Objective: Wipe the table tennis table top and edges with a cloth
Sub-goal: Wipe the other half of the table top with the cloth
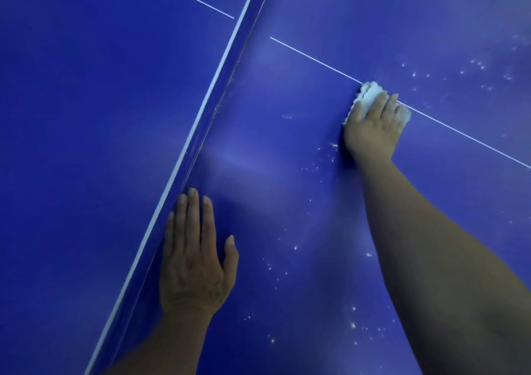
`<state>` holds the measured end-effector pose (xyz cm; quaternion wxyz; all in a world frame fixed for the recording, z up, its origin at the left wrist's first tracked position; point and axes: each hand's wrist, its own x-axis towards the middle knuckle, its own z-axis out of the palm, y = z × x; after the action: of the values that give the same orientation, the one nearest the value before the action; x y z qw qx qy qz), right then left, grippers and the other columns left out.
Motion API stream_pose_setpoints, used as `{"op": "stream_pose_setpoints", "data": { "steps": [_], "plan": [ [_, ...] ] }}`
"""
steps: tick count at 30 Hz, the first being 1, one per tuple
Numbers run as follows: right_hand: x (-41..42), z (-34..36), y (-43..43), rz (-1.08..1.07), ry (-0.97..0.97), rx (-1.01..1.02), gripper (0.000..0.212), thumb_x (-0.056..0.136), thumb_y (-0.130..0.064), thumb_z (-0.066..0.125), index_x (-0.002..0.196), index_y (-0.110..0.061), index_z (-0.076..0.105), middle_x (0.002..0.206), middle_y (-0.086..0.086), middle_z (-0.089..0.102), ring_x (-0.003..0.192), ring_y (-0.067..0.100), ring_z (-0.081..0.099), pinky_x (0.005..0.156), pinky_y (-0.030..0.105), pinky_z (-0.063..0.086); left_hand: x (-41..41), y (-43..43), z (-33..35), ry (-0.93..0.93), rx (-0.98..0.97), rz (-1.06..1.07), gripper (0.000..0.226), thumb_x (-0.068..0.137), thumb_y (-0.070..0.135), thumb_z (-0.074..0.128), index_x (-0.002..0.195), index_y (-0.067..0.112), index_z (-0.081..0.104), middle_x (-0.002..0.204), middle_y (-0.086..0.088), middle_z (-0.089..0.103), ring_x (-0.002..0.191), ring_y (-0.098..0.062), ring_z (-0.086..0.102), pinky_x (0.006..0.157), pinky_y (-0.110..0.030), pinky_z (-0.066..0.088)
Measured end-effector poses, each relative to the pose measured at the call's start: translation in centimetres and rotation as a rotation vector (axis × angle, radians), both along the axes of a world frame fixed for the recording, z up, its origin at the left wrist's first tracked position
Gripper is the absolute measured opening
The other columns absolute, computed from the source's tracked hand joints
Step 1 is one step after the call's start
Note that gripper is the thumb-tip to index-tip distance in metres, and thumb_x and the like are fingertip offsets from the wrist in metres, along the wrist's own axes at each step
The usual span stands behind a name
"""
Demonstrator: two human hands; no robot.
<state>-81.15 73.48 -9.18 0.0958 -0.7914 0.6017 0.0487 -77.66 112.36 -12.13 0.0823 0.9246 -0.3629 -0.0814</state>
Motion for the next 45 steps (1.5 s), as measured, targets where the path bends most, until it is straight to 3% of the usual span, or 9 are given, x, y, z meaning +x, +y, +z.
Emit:
{"op": "stream_pose_setpoints", "data": {
  "steps": [3, 8, 13, 17, 20, 29, 37, 41, 45],
  "plan": [
    [3.1, -0.2, 2.6, -0.019, 0.008, -0.038, 0.071, 0.115, -0.048, 0.017, 0.171, -0.007, 0.004, 0.179, 0.016, 0.001, 0.166, 0.035, -0.004, 0.133, 0.052, -0.008, 0.0, -0.1, 0.0, -0.01, 0.014, -0.001, 0.081, 0.106, 0.049, 0.033, 0.17, 0.0, 0.016, 0.18, -0.017, 0.004, 0.167, -0.033, 0.004, 0.136, -0.049, 0.006],
    [9.1, -0.8, 8.6, 0.223, -0.018, -0.11, 0.07, 0.114, -0.05, 0.019, 0.172, -0.011, 0.007, 0.18, 0.014, 0.005, 0.166, 0.037, 0.0, 0.133, 0.05, -0.006, -0.1, -0.2, -0.1, -0.027, 0.034, -0.003, 0.082, 0.106, 0.049, 0.033, 0.17, 0.001, 0.016, 0.18, -0.016, 0.003, 0.168, -0.032, 0.002, 0.135, -0.047, 0.003],
    [3.6, -1.1, 9.9, 0.37, -0.096, -0.093, 0.07, 0.113, -0.053, 0.028, 0.172, -0.015, 0.017, 0.18, 0.007, 0.011, 0.167, 0.029, 0.004, 0.135, 0.044, -0.003, 0.0, -0.1, 0.1, -0.005, 0.004, -0.001, 0.081, 0.106, 0.048, 0.034, 0.17, 0.002, 0.016, 0.18, -0.016, 0.005, 0.168, -0.032, 0.002, 0.136, -0.048, 0.004],
    [-4.9, -0.9, 5.6, 0.156, 0.045, -0.129, 0.068, 0.116, -0.046, 0.026, 0.171, -0.008, 0.015, 0.179, 0.014, 0.01, 0.166, 0.033, 0.006, 0.133, 0.048, -0.002, 0.0, -0.1, 0.1, 0.011, -0.021, 0.006, 0.081, 0.105, 0.047, 0.036, 0.17, 0.001, 0.016, 0.18, -0.017, 0.005, 0.167, -0.032, 0.003, 0.136, -0.05, 0.007],
    [-7.0, -0.5, 4.2, -0.04, 0.006, -0.041, 0.069, 0.115, -0.046, 0.024, 0.171, -0.008, 0.011, 0.179, 0.015, 0.005, 0.166, 0.035, 0.0, 0.133, 0.051, -0.003, 0.0, -0.1, 0.2, 0.018, -0.031, 0.01, 0.081, 0.106, 0.046, 0.036, 0.17, 0.001, 0.015, 0.18, -0.017, 0.005, 0.168, -0.032, 0.003, 0.136, -0.05, 0.007],
    [3.8, -0.9, 8.8, 0.462, -0.067, -0.116, 0.07, 0.113, -0.054, 0.026, 0.172, -0.016, 0.017, 0.179, 0.008, 0.013, 0.167, 0.03, 0.005, 0.135, 0.046, -0.002, -0.1, 0.0, 0.1, 0.001, -0.024, 0.002, 0.082, 0.105, 0.046, 0.039, 0.17, 0.001, 0.017, 0.18, -0.017, 0.006, 0.168, -0.032, 0.003, 0.136, -0.049, 0.007],
    [-1.9, -0.8, -2.0, 0.189, 0.048, -0.11, 0.069, 0.116, -0.045, 0.016, 0.169, -0.001, 0.012, 0.177, 0.023, 0.012, 0.165, 0.037, 0.007, 0.133, 0.052, -0.003, 0.1, -0.2, 0.1, -0.012, -0.017, 0.007, 0.08, 0.106, 0.047, 0.034, 0.169, 0.0, 0.019, 0.18, -0.018, 0.007, 0.167, -0.032, 0.005, 0.136, -0.049, 0.007],
    [-4.2, -1.0, 2.5, -0.063, -0.032, -0.095, 0.073, 0.115, -0.05, 0.026, 0.17, -0.005, 0.014, 0.178, 0.018, 0.011, 0.165, 0.036, 0.006, 0.132, 0.047, -0.006, 0.0, -0.1, -0.2, -0.031, -0.013, -0.002, 0.081, 0.106, 0.047, 0.036, 0.17, 0.001, 0.016, 0.18, -0.018, 0.006, 0.167, -0.032, 0.004, 0.136, -0.047, 0.004],
    [-1.6, -1.5, 9.3, 0.062, -0.039, -0.152, 0.073, 0.113, -0.053, 0.026, 0.171, -0.011, 0.014, 0.179, 0.014, 0.011, 0.166, 0.034, 0.008, 0.134, 0.046, 0.0, -0.1, -0.1, -0.2, -0.046, -0.003, -0.008, 0.082, 0.106, 0.047, 0.036, 0.17, 0.0, 0.014, 0.18, -0.018, 0.005, 0.167, -0.033, 0.005, 0.136, -0.049, 0.005]
  ]
}}
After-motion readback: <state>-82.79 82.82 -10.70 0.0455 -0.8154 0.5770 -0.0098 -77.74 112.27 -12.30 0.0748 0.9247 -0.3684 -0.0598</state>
